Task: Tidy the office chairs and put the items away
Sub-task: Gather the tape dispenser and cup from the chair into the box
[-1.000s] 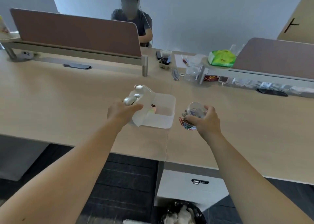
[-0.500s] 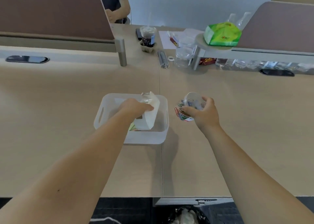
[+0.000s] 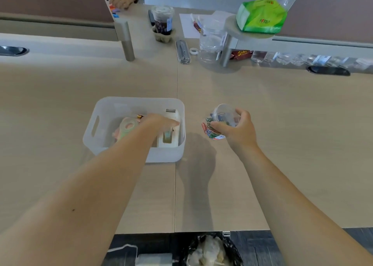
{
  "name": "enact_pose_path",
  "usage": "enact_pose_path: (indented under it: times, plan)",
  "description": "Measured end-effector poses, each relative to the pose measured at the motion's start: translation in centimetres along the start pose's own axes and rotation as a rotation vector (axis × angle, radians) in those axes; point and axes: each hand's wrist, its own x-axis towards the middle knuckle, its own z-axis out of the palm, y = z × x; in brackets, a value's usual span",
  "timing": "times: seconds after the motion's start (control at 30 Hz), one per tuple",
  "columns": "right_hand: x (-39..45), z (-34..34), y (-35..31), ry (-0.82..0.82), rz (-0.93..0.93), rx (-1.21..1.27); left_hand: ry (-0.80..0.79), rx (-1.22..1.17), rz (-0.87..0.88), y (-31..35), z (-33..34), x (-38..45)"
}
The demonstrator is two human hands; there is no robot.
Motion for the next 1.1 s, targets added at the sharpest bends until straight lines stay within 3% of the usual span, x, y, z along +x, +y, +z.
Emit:
enact_pose_path:
  times: [0.23, 0.43, 0.63, 0.87, 1.1]
  plan:
    - [-1.2, 2.9, -3.4, -0.084, -0.105, -0.022, 0.212, -0.244, 0.225, -2.4, -5.0, -1.5]
    - [-2.4, 8.2, -6.4, -0.232, -0.212, -0.147, 0.354, -0.389, 0.261, -6.6, -9.4, -2.5]
    - [-2.9, 13.8, -6.8, -0.424, -0.183, -0.389, 0.406, -0.397, 0.249, -10.4, -11.7, -2.3]
    - [-2.9, 17.0, -6.2, -0.525, -0.126, -0.662, 0.382, -0.423, 0.246, -12.9, -12.5, -1.5]
    - [-4.4, 15.0, -9.1, -0.403, -0.262, -0.394, 0.381, -0.441, 0.270, -12.8, -12.7, -3.9]
